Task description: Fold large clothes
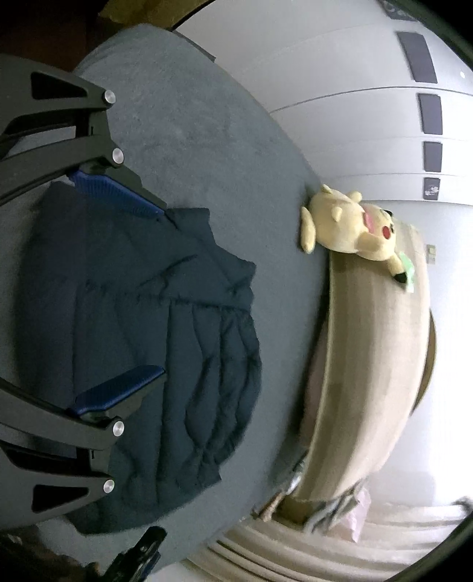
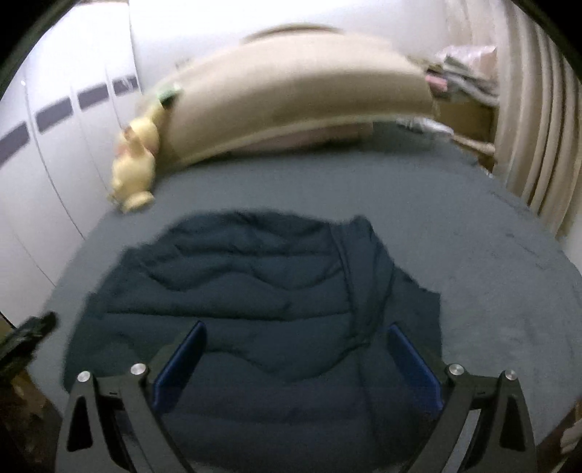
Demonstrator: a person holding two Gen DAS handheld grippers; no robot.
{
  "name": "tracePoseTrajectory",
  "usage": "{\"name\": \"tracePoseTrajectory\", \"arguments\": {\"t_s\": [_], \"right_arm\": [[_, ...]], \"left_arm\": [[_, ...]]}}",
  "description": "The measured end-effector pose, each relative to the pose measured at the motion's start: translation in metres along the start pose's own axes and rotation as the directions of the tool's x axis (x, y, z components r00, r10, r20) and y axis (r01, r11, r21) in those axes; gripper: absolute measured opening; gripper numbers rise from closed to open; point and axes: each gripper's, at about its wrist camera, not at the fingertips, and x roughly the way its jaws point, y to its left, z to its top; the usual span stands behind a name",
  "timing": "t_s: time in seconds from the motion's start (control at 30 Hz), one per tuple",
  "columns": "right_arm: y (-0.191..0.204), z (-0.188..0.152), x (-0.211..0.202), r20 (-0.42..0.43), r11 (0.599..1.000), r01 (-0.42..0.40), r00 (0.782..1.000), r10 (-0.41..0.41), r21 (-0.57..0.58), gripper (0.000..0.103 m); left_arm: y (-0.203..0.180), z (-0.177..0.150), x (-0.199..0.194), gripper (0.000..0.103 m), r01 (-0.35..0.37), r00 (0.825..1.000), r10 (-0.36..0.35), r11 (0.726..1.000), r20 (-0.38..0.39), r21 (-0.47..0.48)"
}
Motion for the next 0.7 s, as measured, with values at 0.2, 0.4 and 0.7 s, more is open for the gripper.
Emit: {"name": "tracePoseTrajectory", "arguments": {"t_s": [0.2, 0.4, 0.7], "right_arm": [[0.024, -0.026, -0.050, 0.066, 0.998, -0.053, 0.996, 0.052, 0.020, 0.101], [0.037, -0.064, -0.096, 0.123, 0.996, -0.067, 0.991, 0.060, 0.054, 0.101], [0.043, -0.098, -0.121, 0.125, 0.996, -0.066, 0.990, 0.058, 0.062, 0.101]], "left_arm": [[-0.014, -0.009, -0.048, 0.084, 0.019, 0.997, -0.022, 0.999, 0.078, 0.036], [-0.015, -0.032, -0.092, 0.087, 0.018, 0.990, -0.024, 0.999, 0.139, 0.048], [-0.023, -0.050, -0.119, 0.088, 0.045, 0.986, -0.056, 0.996, 0.160, 0.074]]}}
